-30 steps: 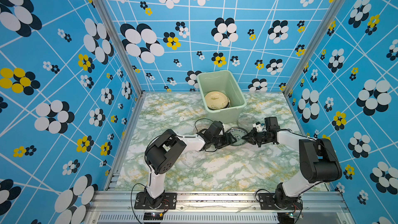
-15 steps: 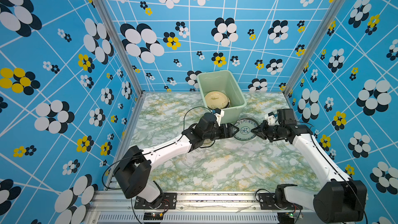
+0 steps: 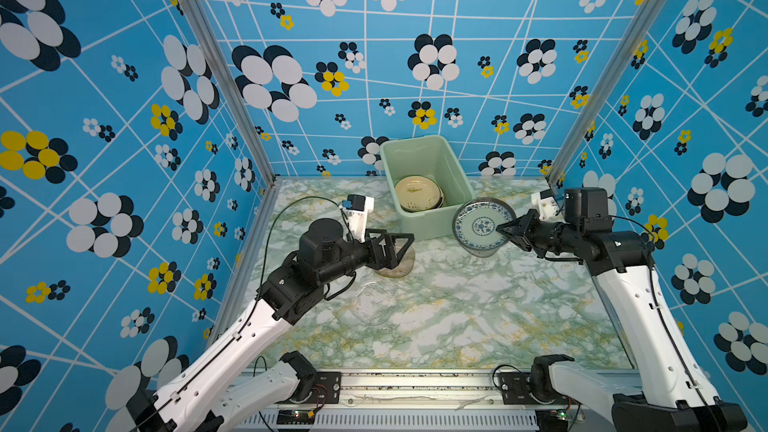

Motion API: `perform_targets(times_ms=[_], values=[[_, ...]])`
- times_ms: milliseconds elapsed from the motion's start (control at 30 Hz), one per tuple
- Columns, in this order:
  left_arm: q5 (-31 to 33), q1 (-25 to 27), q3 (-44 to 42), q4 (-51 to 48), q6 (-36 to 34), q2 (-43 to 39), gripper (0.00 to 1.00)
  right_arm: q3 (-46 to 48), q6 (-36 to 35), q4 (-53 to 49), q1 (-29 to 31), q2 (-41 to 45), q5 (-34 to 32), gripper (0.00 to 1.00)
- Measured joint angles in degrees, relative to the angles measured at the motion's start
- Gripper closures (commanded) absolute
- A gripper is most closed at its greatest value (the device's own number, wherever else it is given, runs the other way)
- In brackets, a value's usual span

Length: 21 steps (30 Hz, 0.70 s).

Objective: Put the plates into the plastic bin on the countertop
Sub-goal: 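Lift the floral plate upright with the right gripper while the left arm withdraws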

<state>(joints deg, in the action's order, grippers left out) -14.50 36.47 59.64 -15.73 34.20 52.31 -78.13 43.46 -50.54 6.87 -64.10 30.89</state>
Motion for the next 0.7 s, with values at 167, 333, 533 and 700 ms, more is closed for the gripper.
perform_targets(times_ms=[167,333,533,700], values=[[-0.04,-6.23,-0.68,-4.00,-1.27,-4.72,0.01,-4.87,2.93,0.13,3.19,-2.23,-0.26,1.00],[-0.11,-9.18,-2.25,-5.70,-1.20,-6.27,0.01,-9.44,5.09,0.15,5.16,-6.03,-1.14,1.00],[-0.72,-10.01,-2.58,-5.22,-0.35,-5.18,0.01,-16.09,6.80,0.15,8.31,-11.65,-3.69,1.00],[-1.60,-10.29,-2.58,-4.52,-0.13,-3.43,0.01,-22.21,8.35,-0.11,11.02,-16.92,-6.05,1.00]])
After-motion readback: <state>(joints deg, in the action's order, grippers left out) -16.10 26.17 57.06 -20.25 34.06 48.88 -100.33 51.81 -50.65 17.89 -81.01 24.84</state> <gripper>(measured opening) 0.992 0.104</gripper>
